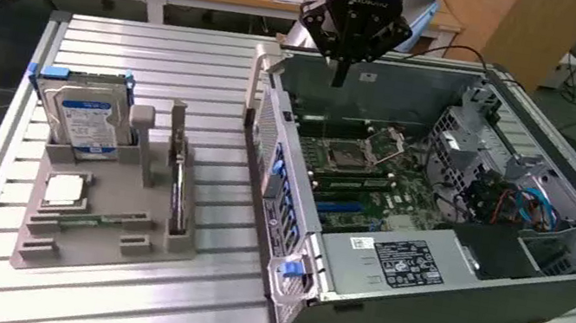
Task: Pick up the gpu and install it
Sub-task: 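Reach for the gpu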
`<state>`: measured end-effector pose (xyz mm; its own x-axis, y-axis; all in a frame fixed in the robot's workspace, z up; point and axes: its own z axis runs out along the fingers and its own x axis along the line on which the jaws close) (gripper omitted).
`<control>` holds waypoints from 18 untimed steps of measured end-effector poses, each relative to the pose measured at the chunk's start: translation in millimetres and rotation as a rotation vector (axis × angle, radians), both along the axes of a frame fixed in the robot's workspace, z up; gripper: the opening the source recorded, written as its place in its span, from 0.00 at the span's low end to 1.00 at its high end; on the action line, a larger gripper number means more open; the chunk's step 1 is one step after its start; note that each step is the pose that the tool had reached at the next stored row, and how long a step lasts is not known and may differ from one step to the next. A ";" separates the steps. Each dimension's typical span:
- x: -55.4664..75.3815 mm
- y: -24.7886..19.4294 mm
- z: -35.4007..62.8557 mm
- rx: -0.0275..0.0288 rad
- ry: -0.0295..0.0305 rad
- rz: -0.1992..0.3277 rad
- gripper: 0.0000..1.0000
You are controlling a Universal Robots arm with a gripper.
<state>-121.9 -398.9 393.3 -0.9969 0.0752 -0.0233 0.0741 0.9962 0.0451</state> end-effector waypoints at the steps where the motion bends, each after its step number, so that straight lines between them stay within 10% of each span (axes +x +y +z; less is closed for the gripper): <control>1: 0.0 0.0 0.0 0.0000 0.0000 0.000 0.11; 18: -13.5 0.0 0.0 0.0000 0.0000 0.000 0.11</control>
